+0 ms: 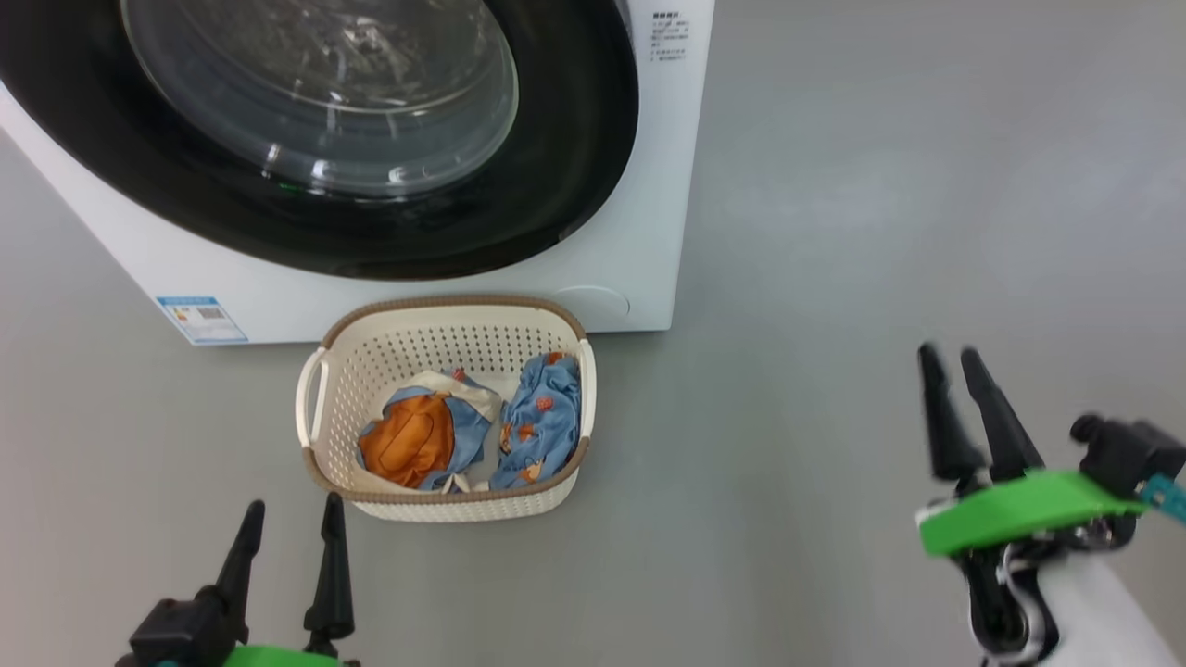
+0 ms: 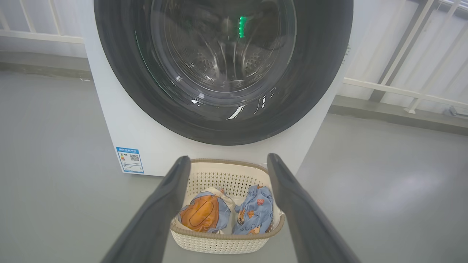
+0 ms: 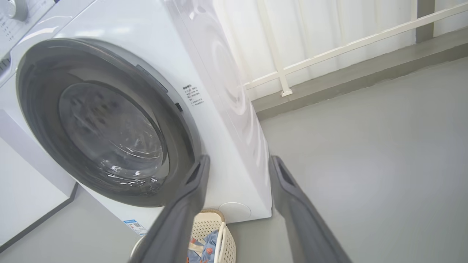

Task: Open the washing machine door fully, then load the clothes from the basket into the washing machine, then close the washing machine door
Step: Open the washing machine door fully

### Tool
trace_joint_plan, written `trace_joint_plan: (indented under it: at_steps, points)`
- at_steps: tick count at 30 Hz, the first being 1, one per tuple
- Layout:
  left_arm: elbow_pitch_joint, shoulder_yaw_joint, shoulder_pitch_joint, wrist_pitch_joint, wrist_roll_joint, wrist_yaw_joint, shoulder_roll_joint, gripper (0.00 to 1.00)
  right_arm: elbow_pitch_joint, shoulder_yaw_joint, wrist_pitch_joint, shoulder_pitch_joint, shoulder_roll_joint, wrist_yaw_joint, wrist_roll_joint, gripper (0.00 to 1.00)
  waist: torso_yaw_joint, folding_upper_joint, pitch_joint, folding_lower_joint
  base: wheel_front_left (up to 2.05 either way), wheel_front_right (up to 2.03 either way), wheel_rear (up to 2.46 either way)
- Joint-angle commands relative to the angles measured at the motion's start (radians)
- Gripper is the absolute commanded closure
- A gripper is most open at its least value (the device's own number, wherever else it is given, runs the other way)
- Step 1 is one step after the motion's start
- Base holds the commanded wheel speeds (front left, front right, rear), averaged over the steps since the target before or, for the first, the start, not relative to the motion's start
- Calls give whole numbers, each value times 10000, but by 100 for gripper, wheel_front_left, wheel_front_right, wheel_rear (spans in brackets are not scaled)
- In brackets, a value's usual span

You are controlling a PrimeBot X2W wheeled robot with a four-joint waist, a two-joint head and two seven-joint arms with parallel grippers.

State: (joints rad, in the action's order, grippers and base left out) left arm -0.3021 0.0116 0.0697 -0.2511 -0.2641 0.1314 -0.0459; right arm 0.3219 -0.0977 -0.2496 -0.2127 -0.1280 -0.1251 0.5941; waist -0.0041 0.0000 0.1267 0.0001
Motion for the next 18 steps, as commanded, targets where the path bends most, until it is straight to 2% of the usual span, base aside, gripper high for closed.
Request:
trace_joint_plan:
  at_steps: [1,10,14,18]
  points:
    - [282,-257,458,-107,-92,-7,-113,0,-271,-237,-122,-422,-64,-56,176,100,48,0,151,-1,0,0,0]
    - [312,-18,899,-107,-214,-7,-63,0,-717,-230,-122,-1943,-153,-56,2768,100,286,0,807,-1,0,0,0]
    - [311,105,1118,-107,-263,-7,-53,0,-884,-505,-122,-2676,-615,-56,4532,100,420,0,1129,-1,0,0,0]
    - [316,266,1392,-107,-322,-7,-48,0,-950,-1017,-122,-3440,-1361,-56,6384,100,585,0,1490,-1,0,0,0]
